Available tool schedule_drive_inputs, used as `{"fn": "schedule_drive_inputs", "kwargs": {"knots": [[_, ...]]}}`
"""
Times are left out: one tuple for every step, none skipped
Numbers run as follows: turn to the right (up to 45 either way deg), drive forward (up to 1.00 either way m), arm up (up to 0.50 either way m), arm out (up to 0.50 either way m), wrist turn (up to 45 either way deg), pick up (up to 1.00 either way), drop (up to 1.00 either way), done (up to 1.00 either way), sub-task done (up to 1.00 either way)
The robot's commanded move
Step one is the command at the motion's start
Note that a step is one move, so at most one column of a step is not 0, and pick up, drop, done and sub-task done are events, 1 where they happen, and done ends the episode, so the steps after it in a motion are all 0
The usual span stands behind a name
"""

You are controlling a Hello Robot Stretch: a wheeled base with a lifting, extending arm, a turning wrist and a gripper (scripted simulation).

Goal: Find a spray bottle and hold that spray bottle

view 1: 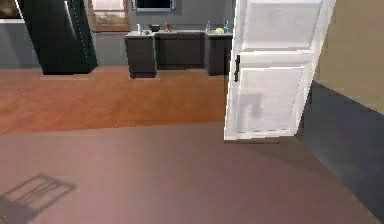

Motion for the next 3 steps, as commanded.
{"fn": "schedule_drive_inputs", "kwargs": {"knots": [[0.0,1.0,0.0,0.0,0.0,0.0,0.0,0.0,0.0],[0.0,1.0,0.0,0.0,0.0,0.0,0.0,0.0,0.0],[6.0,0.0,0.0,0.0,0.0,0.0,0.0,0.0,0.0]]}}
